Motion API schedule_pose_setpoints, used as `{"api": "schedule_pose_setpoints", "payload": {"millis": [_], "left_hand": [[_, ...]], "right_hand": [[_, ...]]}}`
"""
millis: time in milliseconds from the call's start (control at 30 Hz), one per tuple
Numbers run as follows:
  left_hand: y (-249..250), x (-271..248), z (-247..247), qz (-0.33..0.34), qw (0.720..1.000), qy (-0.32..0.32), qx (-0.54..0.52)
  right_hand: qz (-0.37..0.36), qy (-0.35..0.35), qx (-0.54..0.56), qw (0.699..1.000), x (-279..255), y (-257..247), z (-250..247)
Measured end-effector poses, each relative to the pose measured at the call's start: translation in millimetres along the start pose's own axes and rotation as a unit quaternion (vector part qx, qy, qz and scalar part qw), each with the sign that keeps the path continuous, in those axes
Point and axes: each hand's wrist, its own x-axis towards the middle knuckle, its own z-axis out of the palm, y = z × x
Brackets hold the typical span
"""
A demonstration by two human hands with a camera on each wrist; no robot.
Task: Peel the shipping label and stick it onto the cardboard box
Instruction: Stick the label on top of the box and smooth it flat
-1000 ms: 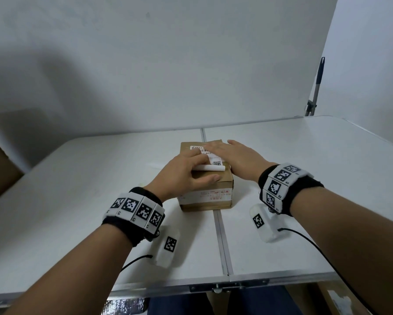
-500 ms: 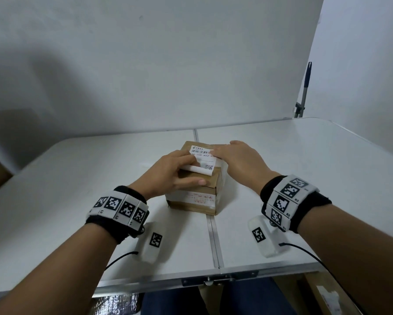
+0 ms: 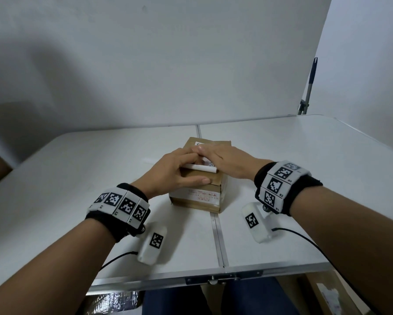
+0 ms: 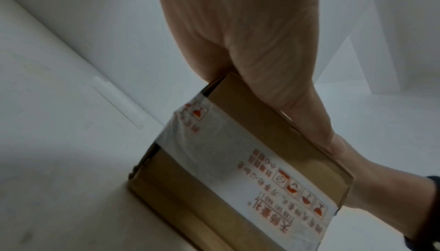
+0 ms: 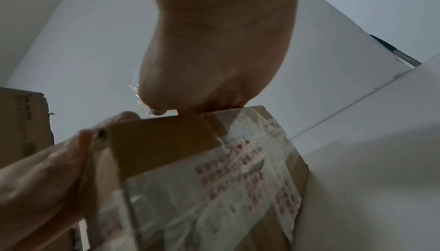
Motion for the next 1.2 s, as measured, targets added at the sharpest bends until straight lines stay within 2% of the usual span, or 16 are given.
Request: {"api": "schedule_pose_setpoints", "payload": {"millis": [333,467,900,1200], "left_hand": [[3,-1,-1,-0.005,1.000,-0.010,0.016],[3,0,0,-0.023,1.000,-0.011,0.007],[3,0,1,-0.019,0.999,-0.008,0.026],[1,2,5,-0.024,0.999,0.014,0.036]], "right_hand": [[-0.006,-0.055,-0.053,0.997,18,6,-8],[0.007,-0.047,-0.067,0.997,15,8,-8],[0.023,-0.010,-0.122,0.992,-6,18,-7],[0.009,0.011,-0.124,0.992,-20,16,-3]]}}
